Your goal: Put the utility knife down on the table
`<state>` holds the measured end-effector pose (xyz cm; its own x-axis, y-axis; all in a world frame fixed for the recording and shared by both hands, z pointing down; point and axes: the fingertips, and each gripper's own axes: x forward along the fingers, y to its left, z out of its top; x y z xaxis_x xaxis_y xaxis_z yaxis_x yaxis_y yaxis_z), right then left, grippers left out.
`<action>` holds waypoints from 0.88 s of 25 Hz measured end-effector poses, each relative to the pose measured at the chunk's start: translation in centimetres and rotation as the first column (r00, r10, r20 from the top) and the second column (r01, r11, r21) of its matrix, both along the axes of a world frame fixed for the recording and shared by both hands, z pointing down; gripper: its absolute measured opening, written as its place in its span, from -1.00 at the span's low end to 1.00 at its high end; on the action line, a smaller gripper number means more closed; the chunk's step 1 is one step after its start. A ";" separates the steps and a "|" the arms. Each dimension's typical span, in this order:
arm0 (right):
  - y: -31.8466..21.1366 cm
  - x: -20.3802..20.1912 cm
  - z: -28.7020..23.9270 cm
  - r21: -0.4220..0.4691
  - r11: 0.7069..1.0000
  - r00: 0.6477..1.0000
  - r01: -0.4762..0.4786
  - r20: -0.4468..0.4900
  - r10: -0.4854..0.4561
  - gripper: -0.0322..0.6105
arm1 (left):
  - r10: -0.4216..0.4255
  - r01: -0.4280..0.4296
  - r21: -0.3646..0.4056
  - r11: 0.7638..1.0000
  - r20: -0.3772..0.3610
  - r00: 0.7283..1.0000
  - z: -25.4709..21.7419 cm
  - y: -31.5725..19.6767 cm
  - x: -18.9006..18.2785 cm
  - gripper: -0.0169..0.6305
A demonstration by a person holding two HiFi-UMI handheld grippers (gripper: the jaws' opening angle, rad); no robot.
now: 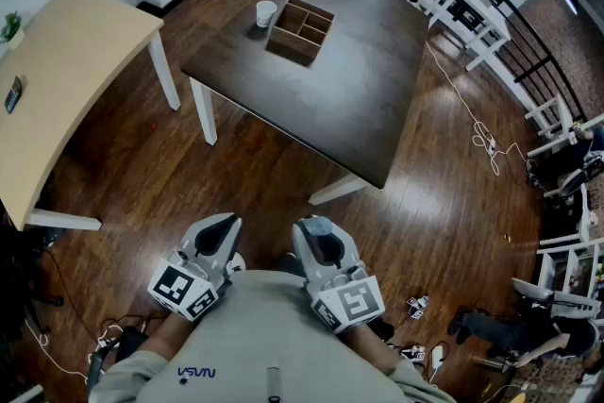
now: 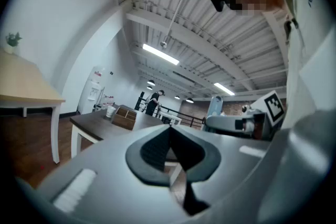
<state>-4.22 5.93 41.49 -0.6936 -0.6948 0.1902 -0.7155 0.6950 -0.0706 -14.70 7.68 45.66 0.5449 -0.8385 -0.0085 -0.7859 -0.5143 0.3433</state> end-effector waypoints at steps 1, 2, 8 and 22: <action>-0.2 -0.3 0.0 -0.004 1.000 1.000 0.004 0.002 -0.004 -0.62 | -0.006 0.006 -0.008 1.000 0.001 1.000 0.1 -0.2 -0.4 -0.95; -0.4 -0.6 0.1 -0.010 1.000 1.000 0.008 0.005 -0.008 -0.62 | -0.011 0.011 -0.016 1.000 0.003 1.000 0.1 -0.4 -0.7 -0.95; -4.0 -1.7 2.0 -0.057 0.998 0.999 0.040 0.035 -0.038 -0.62 | -0.029 0.031 -0.049 0.998 0.038 0.999 1.1 -3.3 -1.3 -0.95; -22.8 4.4 3.2 -0.111 0.994 0.995 0.006 0.099 0.006 -0.62 | 0.046 -0.039 -0.049 0.998 0.148 0.988 0.1 -22.2 5.2 -0.95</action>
